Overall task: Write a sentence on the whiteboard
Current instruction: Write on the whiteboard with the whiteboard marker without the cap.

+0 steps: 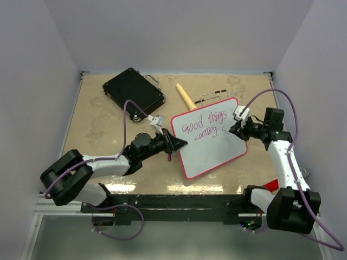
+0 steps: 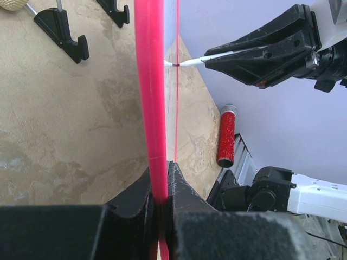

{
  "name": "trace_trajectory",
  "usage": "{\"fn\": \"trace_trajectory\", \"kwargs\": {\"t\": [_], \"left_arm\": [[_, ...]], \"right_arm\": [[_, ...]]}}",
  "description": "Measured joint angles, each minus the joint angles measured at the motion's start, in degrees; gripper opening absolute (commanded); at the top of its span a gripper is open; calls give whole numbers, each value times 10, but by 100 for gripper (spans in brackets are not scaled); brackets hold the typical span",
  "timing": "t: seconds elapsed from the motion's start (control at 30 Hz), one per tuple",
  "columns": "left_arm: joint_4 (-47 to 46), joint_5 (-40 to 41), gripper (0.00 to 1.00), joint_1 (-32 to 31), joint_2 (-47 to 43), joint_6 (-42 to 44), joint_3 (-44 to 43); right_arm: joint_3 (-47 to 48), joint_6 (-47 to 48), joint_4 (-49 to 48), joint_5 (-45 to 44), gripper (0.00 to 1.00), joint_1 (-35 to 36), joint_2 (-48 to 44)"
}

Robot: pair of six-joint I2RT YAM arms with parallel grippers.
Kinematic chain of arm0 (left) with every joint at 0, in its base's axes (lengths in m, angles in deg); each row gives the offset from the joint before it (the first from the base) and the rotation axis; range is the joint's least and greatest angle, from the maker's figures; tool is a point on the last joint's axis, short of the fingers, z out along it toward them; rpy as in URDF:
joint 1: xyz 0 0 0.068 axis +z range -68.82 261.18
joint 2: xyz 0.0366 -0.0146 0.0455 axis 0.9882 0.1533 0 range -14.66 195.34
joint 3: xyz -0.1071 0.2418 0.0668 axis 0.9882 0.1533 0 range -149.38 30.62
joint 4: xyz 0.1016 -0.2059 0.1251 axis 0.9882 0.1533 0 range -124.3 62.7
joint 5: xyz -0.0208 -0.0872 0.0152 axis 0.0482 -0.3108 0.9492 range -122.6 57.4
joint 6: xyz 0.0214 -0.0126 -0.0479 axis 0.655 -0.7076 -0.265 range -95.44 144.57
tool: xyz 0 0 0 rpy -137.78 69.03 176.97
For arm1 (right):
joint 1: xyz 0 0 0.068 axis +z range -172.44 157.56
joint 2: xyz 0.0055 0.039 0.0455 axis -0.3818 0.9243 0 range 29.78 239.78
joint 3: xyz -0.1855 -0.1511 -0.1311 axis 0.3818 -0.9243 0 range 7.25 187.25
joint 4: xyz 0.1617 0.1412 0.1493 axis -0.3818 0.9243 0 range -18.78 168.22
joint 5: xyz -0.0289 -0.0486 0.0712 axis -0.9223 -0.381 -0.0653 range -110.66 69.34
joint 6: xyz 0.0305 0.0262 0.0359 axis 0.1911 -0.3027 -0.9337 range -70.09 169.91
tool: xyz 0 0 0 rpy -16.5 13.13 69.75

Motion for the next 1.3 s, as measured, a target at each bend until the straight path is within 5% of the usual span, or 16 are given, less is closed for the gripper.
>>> {"fn": "trace_trajectory", "kwargs": {"t": [0.4, 1.0, 1.3], "left_arm": [[-2, 0, 0, 0, 1, 1, 0], [-23, -9, 0, 1, 12, 5, 7], [-27, -13, 0, 3, 14, 5, 9]], "right_arm": [[8, 42, 58, 31, 0, 0, 7], [49, -49, 30, 24, 0, 1, -90], [47, -48, 45, 31, 0, -82, -57]]}}
